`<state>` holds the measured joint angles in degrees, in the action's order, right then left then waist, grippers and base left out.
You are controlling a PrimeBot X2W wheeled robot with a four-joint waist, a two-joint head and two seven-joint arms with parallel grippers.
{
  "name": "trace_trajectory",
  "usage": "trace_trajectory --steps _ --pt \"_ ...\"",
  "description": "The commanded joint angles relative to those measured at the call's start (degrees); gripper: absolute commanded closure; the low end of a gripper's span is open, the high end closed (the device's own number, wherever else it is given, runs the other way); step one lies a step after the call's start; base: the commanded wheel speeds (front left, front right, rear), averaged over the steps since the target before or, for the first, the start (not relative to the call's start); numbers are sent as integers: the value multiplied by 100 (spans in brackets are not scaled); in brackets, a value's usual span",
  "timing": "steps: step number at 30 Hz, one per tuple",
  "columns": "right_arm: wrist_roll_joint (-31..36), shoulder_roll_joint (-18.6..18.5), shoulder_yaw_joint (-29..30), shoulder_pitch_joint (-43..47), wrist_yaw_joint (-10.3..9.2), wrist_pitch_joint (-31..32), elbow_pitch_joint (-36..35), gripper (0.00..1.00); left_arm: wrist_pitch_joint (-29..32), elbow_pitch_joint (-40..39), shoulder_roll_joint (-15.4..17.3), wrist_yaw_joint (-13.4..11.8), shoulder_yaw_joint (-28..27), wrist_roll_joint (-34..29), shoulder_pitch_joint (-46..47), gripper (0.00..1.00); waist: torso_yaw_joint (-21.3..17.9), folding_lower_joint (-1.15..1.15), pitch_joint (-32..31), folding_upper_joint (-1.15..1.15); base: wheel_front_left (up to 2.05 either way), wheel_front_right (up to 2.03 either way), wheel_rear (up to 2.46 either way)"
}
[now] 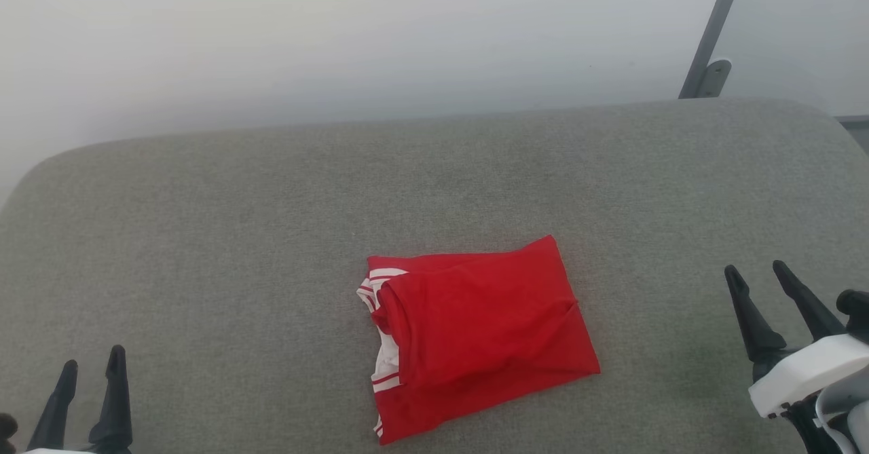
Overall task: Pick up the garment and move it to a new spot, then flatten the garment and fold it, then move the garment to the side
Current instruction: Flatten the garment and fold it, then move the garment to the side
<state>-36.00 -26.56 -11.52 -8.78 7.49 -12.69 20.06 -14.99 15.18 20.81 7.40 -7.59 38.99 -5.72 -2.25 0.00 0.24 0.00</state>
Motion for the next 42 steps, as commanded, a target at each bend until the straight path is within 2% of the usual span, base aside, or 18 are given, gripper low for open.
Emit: trace_trajectory --steps 1,12,25,35,42 --pt "-22 40 -6 29 0 -61 5 0 -23 18 -11 11 -26 -26 -63 0 15 0 -4 0 0 0 0" --pt "-58 85 -70 94 0 -87 92 0 -23 48 -10 11 -73 -19 -113 0 101 0 -53 0 0 0 0" --pt "-88 97 -206 102 0 -47 113 0 -23 -35 87 11 131 -110 -128 0 255 0 -137 0 0 0 0" --pt "-197 52 -480 9 0 279 46 0 -23 -321 329 10 496 -213 -16 0 479 0 -203 0 0 0 0" --pt "-378 -6 -879 -171 0 787 18 0 -23 -465 499 11 859 -247 201 0 752 0 -206 0 0 0 0"
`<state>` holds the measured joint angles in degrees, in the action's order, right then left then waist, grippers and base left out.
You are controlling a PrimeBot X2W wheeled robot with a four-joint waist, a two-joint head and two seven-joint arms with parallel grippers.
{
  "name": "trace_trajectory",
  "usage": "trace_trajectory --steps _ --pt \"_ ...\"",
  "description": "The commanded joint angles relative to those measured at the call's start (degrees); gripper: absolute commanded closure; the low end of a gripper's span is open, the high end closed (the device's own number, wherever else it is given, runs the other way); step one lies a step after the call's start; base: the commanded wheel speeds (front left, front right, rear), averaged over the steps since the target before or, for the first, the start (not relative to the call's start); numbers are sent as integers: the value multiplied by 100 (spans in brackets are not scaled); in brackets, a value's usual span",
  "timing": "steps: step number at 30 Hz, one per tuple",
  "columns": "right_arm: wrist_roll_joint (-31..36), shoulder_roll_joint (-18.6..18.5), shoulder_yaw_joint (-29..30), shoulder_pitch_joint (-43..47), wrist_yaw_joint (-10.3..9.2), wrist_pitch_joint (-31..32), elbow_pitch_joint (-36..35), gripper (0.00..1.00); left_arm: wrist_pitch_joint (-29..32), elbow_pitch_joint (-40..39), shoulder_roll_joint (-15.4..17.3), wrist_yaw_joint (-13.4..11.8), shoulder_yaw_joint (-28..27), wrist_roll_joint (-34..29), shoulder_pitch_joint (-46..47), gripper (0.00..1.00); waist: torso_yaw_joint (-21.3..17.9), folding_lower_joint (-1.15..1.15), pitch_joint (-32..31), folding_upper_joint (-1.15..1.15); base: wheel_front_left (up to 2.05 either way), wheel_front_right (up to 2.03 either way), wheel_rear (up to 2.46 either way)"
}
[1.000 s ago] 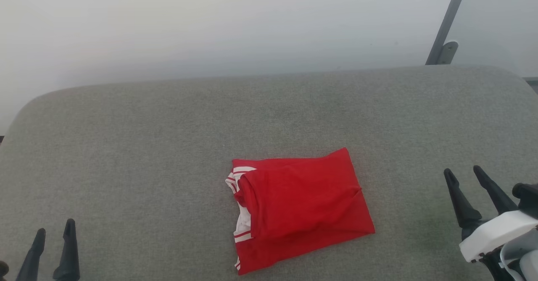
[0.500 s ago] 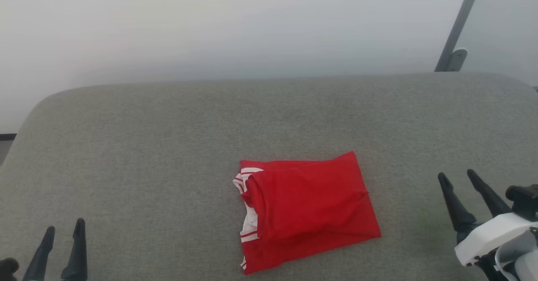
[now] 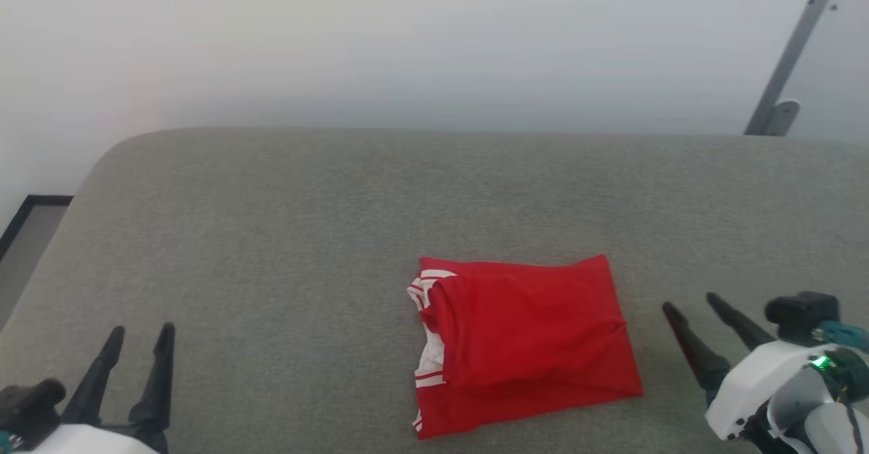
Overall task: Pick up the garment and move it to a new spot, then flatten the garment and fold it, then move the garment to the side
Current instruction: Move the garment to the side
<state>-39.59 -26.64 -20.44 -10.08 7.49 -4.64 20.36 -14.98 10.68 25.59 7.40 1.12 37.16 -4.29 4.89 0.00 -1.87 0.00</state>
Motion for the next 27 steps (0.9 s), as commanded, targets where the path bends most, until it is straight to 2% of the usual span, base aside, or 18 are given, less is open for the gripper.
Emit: trace_trajectory --steps 1,6,17,23,27 --pt "-38 -25 -61 -83 0 98 -3 0 -25 -12 30 11 41 -53 96 0 81 0 9 0 0 0 0" --pt "-229 -153 -323 -319 0 731 94 0 -25 28 85 11 298 -54 284 0 305 0 64 0 0 0 0" --pt "-528 -585 -586 -1033 1 2398 380 0 -25 2 -70 11 710 5 824 0 843 0 568 0 0 0 0" --pt "-835 -558 -673 -1302 0 3537 558 0 -25 34 -185 10 826 15 1047 0 1043 0 858 0 0 0 0" --pt "-946 -414 -725 -1380 1 4223 855 0 -25 54 -252 11 875 22 1162 0 1132 0 992 0 0 0 0"
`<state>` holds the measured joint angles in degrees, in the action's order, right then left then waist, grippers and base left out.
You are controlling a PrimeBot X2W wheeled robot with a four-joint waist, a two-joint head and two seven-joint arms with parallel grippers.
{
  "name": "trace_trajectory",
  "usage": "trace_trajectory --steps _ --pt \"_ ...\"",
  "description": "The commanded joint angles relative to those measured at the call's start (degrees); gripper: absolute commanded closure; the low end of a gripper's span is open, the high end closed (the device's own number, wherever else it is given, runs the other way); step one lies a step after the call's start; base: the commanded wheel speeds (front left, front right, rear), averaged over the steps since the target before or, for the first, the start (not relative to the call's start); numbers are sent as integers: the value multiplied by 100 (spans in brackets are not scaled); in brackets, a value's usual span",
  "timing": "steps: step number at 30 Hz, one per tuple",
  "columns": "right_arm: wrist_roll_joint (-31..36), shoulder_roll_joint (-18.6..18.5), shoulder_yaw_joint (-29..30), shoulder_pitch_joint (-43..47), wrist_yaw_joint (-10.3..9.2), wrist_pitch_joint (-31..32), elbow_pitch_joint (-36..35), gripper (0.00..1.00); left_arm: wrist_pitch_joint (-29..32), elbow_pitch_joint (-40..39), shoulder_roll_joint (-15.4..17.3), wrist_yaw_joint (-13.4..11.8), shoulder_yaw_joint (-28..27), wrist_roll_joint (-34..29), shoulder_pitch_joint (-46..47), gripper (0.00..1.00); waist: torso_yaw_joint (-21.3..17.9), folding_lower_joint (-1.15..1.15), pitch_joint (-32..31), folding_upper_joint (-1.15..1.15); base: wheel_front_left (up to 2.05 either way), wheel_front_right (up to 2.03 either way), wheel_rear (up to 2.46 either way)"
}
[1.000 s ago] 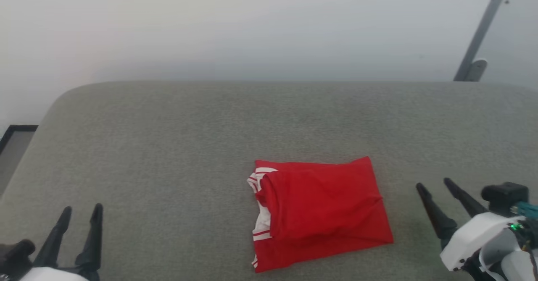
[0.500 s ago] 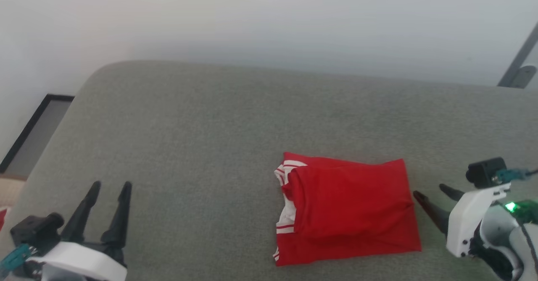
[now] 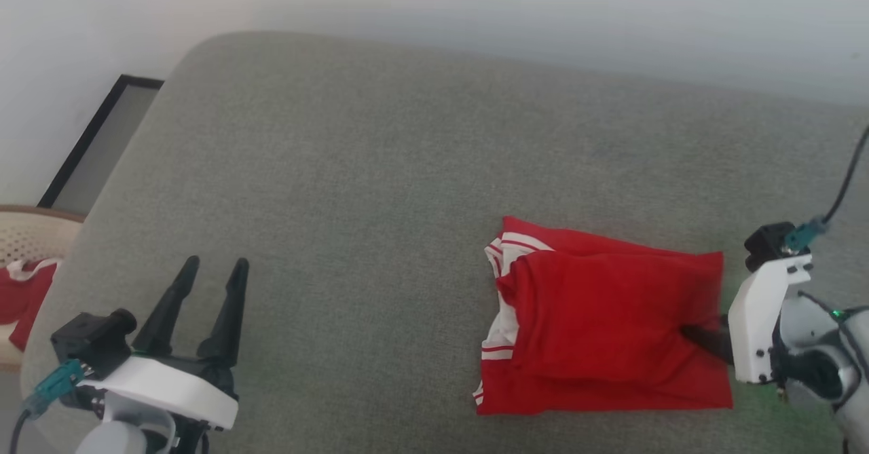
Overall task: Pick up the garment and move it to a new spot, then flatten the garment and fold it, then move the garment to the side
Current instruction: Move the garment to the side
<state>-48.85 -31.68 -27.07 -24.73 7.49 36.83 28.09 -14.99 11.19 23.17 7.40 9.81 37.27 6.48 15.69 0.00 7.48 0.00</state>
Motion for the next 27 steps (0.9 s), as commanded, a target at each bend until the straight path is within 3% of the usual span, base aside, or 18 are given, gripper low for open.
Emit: trace_trajectory --steps 1,4,5,6,16,27 --pt "-56 150 -100 92 1 282 181 0 -23 13 -25 11 11 18 99 0 67 0 77 0 0 0 0" --pt "-108 330 -188 101 2 744 348 0 -23 46 -86 11 42 35 131 0 105 0 129 0 0 0 0" --pt "-88 364 -215 91 2 807 345 67 -23 60 -101 11 43 45 141 0 112 0 144 0 0 0 0" --pt "-80 380 -236 79 2 882 342 100 -24 76 -115 11 43 42 152 0 119 0 157 0 0 0 0" --pt "-21 208 111 -226 -4 787 134 100 -24 100 -129 10 -69 14 174 0 -70 0 147 0 0 0 0" --pt "238 -330 684 -477 -4 552 -194 100 -24 -57 -33 11 -159 -54 212 0 -772 0 171 0 0 0 0"
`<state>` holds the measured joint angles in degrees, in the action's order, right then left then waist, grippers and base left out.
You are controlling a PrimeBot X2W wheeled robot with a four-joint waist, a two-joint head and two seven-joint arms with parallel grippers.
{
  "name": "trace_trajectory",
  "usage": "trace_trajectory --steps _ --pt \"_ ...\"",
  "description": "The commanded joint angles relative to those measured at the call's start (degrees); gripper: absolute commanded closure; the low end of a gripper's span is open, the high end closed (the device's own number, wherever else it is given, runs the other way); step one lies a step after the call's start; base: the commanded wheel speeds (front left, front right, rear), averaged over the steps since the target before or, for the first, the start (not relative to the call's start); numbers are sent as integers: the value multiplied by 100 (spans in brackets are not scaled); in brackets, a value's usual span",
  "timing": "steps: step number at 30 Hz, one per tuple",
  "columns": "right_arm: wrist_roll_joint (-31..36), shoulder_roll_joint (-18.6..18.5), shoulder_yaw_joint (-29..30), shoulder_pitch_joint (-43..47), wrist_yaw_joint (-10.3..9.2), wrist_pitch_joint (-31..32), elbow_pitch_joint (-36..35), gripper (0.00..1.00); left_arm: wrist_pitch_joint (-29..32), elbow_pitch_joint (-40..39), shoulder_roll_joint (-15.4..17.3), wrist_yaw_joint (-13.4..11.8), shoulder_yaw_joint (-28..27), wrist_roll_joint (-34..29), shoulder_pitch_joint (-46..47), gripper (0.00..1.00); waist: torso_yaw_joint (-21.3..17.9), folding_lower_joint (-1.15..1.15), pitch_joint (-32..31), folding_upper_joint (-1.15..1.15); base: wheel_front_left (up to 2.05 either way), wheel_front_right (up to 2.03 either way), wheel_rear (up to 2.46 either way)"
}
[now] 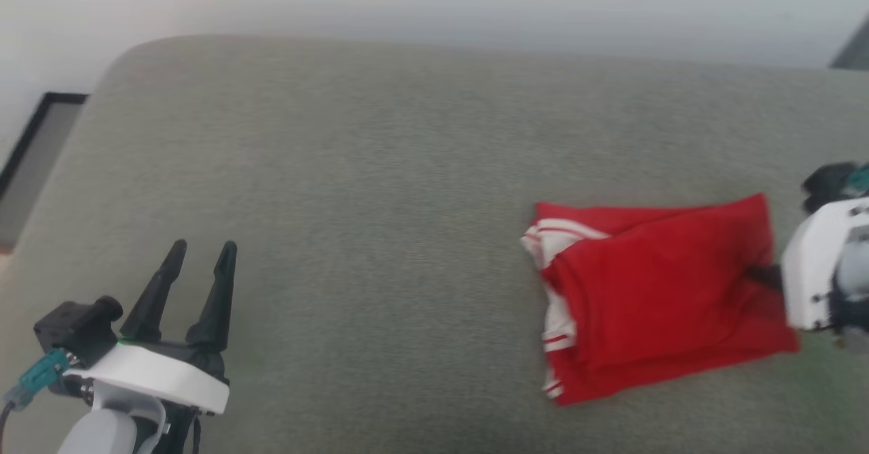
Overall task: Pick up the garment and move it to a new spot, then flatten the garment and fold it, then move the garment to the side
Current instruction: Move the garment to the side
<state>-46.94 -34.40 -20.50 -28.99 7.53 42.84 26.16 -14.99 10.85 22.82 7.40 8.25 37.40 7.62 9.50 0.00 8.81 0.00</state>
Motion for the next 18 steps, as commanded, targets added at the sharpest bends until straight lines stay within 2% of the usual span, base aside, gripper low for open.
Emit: trace_trajectory --steps 1,11,18 --pt "91 -121 80 -96 -8 -73 -20 100 -24 -49 7 11 8 -80 115 0 -229 0 62 0 0 0 0" --pt "521 -410 585 -614 -8 -302 120 100 -24 -176 107 11 243 -122 463 0 -995 0 406 0 0 0 0" --pt "915 -502 851 -1128 -8 -742 507 100 -24 -198 253 11 646 -119 968 0 -1539 0 818 0 0 0 0"
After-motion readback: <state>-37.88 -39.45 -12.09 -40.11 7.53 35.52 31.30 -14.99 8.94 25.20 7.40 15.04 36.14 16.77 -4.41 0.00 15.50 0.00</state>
